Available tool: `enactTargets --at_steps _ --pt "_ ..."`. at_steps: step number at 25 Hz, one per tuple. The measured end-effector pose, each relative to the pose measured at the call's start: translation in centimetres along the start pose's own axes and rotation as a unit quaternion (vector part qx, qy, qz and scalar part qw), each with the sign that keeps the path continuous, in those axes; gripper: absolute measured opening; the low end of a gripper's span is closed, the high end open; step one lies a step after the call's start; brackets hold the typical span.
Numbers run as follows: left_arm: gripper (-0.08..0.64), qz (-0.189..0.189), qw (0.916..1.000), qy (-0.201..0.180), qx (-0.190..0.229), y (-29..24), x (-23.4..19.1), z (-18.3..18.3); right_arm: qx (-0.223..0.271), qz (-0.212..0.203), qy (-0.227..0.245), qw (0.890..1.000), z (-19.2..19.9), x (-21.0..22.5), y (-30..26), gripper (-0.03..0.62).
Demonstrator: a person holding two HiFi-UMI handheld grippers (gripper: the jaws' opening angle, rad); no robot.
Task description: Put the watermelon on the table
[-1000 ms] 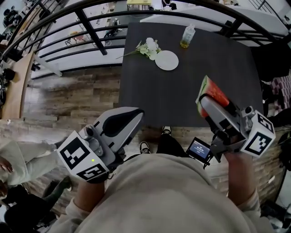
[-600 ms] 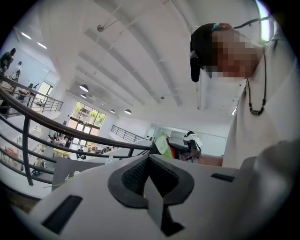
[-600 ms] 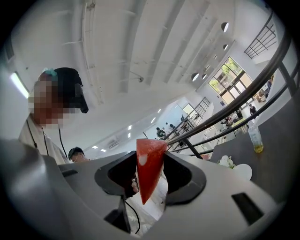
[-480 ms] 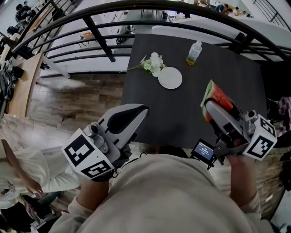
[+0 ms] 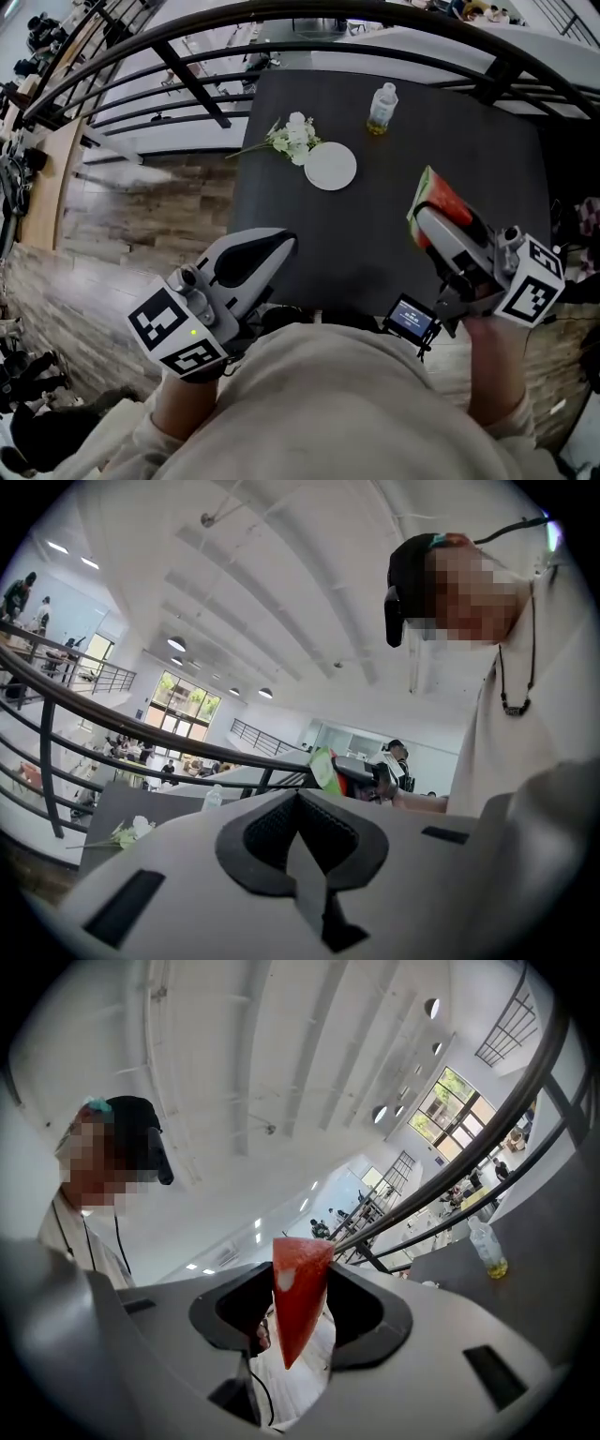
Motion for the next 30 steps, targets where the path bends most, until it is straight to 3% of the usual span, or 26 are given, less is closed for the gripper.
enactTargets --at_steps 10,18,24,30 --pt "0.003 0.056 0.9977 -0.031 -0.021 -3.7 1.5 -1.4 0.046 0.04 0.003 0.998 -0.2 0.3 4.4 0.193" --pt "0.003 0.117 0.9898 -0.077 -0.028 -4.9 2.3 -3.4 0.097 0.082 0.018 0.992 -1.0 -0.5 6.6 0.193" --pt "0.002 0.146 0.9842 -0.088 -0.045 -5.0 1.8 -3.6 0.099 0.094 0.03 0.99 -1.6 -1.3 5.0 0.193" --pt "0.002 0.15 0.9836 -0.084 -0.054 -5.0 1.0 -3.1 0.091 0.105 0.028 0.99 -1.8 -0.9 4.1 0.193"
Point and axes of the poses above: the fingertips, and each gripper's own axes: y backward along the fingers, x to its right, z out of its underside, the point moved 1 cm from there along y, backward along the fingers, and after that the axes turned 9 degrees about -x, right-handed, at the moved point
